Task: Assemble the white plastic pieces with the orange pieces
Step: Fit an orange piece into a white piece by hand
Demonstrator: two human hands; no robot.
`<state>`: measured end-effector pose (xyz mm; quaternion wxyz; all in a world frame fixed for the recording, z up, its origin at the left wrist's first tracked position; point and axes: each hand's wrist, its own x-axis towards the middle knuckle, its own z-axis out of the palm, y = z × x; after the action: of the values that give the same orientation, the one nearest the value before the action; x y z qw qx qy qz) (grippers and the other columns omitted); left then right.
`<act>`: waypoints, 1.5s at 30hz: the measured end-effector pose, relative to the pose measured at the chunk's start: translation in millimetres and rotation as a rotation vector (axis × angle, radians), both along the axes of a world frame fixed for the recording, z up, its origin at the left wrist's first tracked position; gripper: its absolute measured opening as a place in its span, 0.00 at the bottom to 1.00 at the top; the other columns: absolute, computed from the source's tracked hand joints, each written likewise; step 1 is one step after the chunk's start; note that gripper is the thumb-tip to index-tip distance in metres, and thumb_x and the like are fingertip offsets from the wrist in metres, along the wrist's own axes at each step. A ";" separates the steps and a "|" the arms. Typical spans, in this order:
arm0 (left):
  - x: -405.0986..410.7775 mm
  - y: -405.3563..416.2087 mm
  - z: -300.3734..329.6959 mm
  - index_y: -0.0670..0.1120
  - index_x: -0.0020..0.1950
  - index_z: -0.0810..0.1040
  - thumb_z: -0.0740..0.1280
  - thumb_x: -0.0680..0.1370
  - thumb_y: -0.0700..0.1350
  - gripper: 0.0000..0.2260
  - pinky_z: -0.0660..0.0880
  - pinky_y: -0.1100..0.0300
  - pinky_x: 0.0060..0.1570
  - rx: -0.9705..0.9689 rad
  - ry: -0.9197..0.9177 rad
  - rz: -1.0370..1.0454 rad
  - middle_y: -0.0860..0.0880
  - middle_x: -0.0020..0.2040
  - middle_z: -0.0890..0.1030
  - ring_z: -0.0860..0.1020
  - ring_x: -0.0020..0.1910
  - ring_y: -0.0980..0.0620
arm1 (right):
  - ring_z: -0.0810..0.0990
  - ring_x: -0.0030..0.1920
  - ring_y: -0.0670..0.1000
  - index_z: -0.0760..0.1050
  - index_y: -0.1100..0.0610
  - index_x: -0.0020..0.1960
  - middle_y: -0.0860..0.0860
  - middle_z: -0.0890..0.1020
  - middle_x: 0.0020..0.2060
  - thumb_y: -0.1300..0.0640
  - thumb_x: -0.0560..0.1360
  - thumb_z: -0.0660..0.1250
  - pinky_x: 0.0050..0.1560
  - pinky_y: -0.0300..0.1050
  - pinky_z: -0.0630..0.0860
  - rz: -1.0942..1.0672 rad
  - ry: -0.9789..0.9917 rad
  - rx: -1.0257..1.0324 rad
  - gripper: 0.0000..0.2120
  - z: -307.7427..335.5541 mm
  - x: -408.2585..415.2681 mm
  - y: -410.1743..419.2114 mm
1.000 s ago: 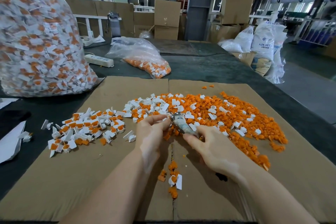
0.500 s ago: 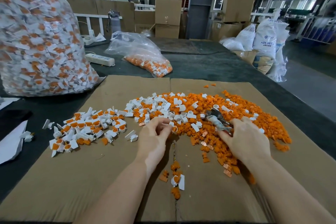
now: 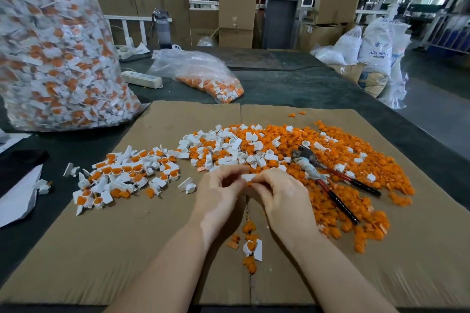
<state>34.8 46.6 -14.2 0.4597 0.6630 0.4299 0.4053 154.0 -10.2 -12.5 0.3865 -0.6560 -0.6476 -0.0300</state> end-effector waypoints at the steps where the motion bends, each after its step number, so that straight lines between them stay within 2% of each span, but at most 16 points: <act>1: 0.0 -0.9 -0.2 0.54 0.54 0.80 0.69 0.74 0.41 0.12 0.74 0.69 0.50 0.011 -0.001 -0.026 0.57 0.50 0.81 0.78 0.51 0.60 | 0.79 0.42 0.49 0.80 0.61 0.45 0.52 0.81 0.39 0.62 0.74 0.68 0.43 0.44 0.77 -0.012 0.029 0.013 0.03 -1.2 -0.1 0.0; 4: 2.5 -3.0 -2.0 0.53 0.57 0.79 0.74 0.70 0.41 0.17 0.73 0.73 0.46 0.106 0.073 -0.090 0.57 0.49 0.80 0.78 0.47 0.62 | 0.79 0.42 0.48 0.80 0.60 0.46 0.51 0.82 0.39 0.62 0.74 0.68 0.43 0.41 0.77 -0.023 0.086 0.054 0.03 -3.0 -0.6 -1.4; 6: 4.0 -2.2 -3.1 0.52 0.57 0.79 0.74 0.71 0.42 0.16 0.73 0.73 0.44 0.143 0.117 -0.074 0.56 0.47 0.81 0.78 0.45 0.60 | 0.79 0.44 0.47 0.81 0.60 0.48 0.51 0.82 0.41 0.63 0.75 0.67 0.45 0.40 0.77 -0.033 0.105 0.059 0.04 -5.0 0.7 -3.0; 11: 3.9 -1.5 -4.8 0.52 0.57 0.79 0.73 0.72 0.41 0.15 0.76 0.66 0.47 0.171 0.156 -0.062 0.54 0.46 0.81 0.79 0.45 0.56 | 0.79 0.45 0.47 0.81 0.59 0.49 0.50 0.81 0.42 0.64 0.74 0.67 0.46 0.39 0.76 -0.022 0.158 0.079 0.05 -6.0 3.2 -5.7; 17: 3.1 -0.8 -5.7 0.52 0.57 0.79 0.73 0.72 0.42 0.14 0.76 0.64 0.48 0.181 0.162 -0.072 0.55 0.48 0.81 0.78 0.46 0.56 | 0.77 0.46 0.45 0.81 0.59 0.49 0.49 0.80 0.43 0.63 0.74 0.68 0.48 0.35 0.75 0.011 0.108 0.062 0.05 -7.4 2.4 -5.8; 22: 5.2 -1.4 -5.4 0.52 0.56 0.79 0.72 0.73 0.43 0.13 0.73 0.71 0.45 0.211 0.168 -0.077 0.57 0.47 0.80 0.77 0.46 0.60 | 0.77 0.46 0.46 0.81 0.60 0.47 0.50 0.80 0.42 0.64 0.75 0.67 0.49 0.34 0.73 -0.001 0.058 0.059 0.04 -8.1 2.9 -4.3; 24: 6.2 -2.3 -5.3 0.54 0.55 0.79 0.70 0.74 0.44 0.11 0.74 0.67 0.48 0.227 0.194 -0.066 0.56 0.48 0.80 0.77 0.47 0.59 | 0.77 0.46 0.46 0.80 0.60 0.47 0.50 0.80 0.42 0.63 0.75 0.67 0.48 0.34 0.72 -0.023 0.061 0.076 0.04 -7.5 3.2 -3.7; 26: 7.4 -3.0 -5.4 0.55 0.53 0.79 0.68 0.76 0.45 0.07 0.74 0.61 0.51 0.224 0.214 -0.033 0.54 0.49 0.80 0.77 0.49 0.56 | 0.77 0.44 0.47 0.80 0.60 0.46 0.50 0.80 0.41 0.63 0.75 0.67 0.46 0.34 0.72 -0.049 0.072 0.101 0.03 -6.8 4.0 -3.0; 27: 7.3 -3.1 -5.3 0.55 0.51 0.79 0.67 0.77 0.46 0.06 0.73 0.63 0.51 0.214 0.207 -0.009 0.54 0.50 0.79 0.76 0.49 0.56 | 0.77 0.44 0.48 0.80 0.60 0.46 0.51 0.80 0.40 0.63 0.74 0.67 0.46 0.34 0.72 -0.063 0.077 0.114 0.03 -6.7 4.3 -2.9; 29: 4.6 -1.4 -5.7 0.54 0.49 0.78 0.65 0.77 0.48 0.03 0.68 0.73 0.47 0.228 0.239 0.058 0.54 0.49 0.77 0.74 0.48 0.59 | 0.77 0.44 0.48 0.80 0.61 0.45 0.51 0.80 0.40 0.64 0.74 0.68 0.47 0.33 0.70 -0.086 0.083 0.132 0.02 -6.9 4.5 -2.9; 31: -2.9 3.5 -7.2 0.51 0.50 0.80 0.64 0.78 0.49 0.06 0.63 0.75 0.43 0.265 0.329 0.143 0.55 0.48 0.74 0.70 0.47 0.59 | 0.76 0.44 0.48 0.80 0.60 0.45 0.50 0.80 0.40 0.64 0.74 0.68 0.47 0.29 0.68 -0.105 0.080 0.140 0.02 -7.9 4.4 -2.9; 34: -23.4 14.9 -7.1 0.47 0.55 0.80 0.64 0.78 0.48 0.10 0.65 0.66 0.53 0.284 0.478 0.257 0.53 0.49 0.71 0.69 0.50 0.55 | 0.76 0.43 0.48 0.80 0.60 0.44 0.50 0.79 0.39 0.65 0.74 0.68 0.48 0.27 0.66 -0.130 0.080 0.156 0.02 -9.8 3.6 -2.1; 36: -37.2 24.0 -6.3 0.46 0.57 0.80 0.65 0.78 0.47 0.11 0.65 0.60 0.58 0.308 0.568 0.315 0.51 0.50 0.71 0.70 0.54 0.51 | 0.76 0.42 0.48 0.80 0.61 0.44 0.51 0.79 0.38 0.66 0.73 0.69 0.47 0.28 0.66 -0.156 0.072 0.173 0.02 -10.7 3.6 -0.9; 38: -47.0 30.7 -5.0 0.46 0.57 0.81 0.66 0.78 0.45 0.10 0.63 0.61 0.57 0.308 0.604 0.367 0.50 0.52 0.71 0.69 0.57 0.50 | 0.77 0.42 0.49 0.80 0.60 0.43 0.51 0.80 0.38 0.66 0.73 0.69 0.46 0.32 0.68 -0.184 0.063 0.182 0.02 -11.2 4.1 0.0; 40: -52.0 34.7 -4.4 0.47 0.56 0.81 0.66 0.77 0.44 0.09 0.61 0.62 0.56 0.300 0.625 0.415 0.49 0.53 0.70 0.67 0.59 0.48 | 0.78 0.43 0.51 0.80 0.60 0.43 0.51 0.80 0.38 0.66 0.73 0.69 0.46 0.38 0.72 -0.203 0.051 0.177 0.03 -11.7 5.1 0.7; 45: -44.1 32.2 -2.9 0.48 0.53 0.81 0.68 0.76 0.44 0.07 0.62 0.53 0.59 0.392 0.650 0.461 0.47 0.54 0.73 0.65 0.59 0.46 | 0.79 0.44 0.55 0.81 0.60 0.45 0.53 0.81 0.40 0.68 0.72 0.69 0.44 0.53 0.76 -0.227 -0.030 0.112 0.05 -12.9 5.3 2.7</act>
<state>-9.3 78.8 -17.1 0.0637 0.7176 0.6036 0.3415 159.2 -7.4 -25.4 0.4069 -0.7018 -0.5724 -0.1195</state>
